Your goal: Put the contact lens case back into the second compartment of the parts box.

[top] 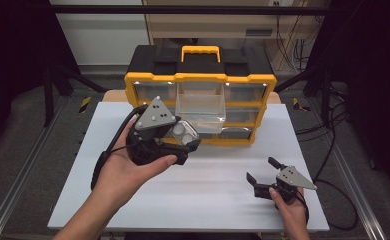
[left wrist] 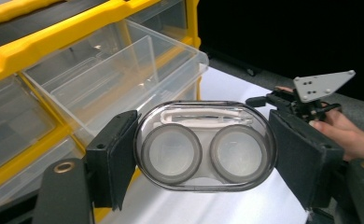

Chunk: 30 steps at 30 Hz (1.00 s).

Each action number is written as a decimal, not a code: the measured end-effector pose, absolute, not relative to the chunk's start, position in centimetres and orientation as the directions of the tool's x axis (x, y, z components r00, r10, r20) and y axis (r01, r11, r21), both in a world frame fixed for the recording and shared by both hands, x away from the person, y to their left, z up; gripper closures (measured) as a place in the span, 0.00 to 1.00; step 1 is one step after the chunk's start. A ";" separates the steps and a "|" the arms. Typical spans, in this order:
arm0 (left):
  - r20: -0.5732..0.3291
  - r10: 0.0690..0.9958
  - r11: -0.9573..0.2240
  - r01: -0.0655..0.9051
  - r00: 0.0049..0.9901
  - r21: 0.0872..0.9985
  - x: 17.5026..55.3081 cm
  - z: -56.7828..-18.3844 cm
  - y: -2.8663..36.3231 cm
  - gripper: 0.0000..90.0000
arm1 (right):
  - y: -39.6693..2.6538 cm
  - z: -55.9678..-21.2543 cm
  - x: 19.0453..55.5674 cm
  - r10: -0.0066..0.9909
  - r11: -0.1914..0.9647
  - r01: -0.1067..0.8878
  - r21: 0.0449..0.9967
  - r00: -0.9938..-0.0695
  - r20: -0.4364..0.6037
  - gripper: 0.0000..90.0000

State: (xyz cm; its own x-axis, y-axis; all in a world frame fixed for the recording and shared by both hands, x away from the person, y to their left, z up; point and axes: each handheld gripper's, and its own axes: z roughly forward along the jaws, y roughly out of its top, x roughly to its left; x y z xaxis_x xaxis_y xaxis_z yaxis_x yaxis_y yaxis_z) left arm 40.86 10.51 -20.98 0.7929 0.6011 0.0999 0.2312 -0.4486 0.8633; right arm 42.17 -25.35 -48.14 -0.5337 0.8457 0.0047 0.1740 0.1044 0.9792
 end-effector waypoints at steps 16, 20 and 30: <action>0.108 0.635 -0.437 0.241 0.765 0.867 42.5 -19.2 10.9 0.29 | -25.5 -48.0 42.2 0.847 0.101 0.168 0.981 -0.532 0.004 0.03; 0.106 0.642 -0.432 0.244 0.759 0.868 43.0 -19.0 10.6 0.29 | -25.5 -48.0 42.2 0.847 0.100 0.169 0.981 -0.531 0.006 0.03; 0.114 0.649 -0.438 0.246 0.753 0.865 44.1 -18.8 9.6 0.29 | -25.5 -48.0 42.2 0.848 0.101 0.167 0.981 -0.530 0.003 0.03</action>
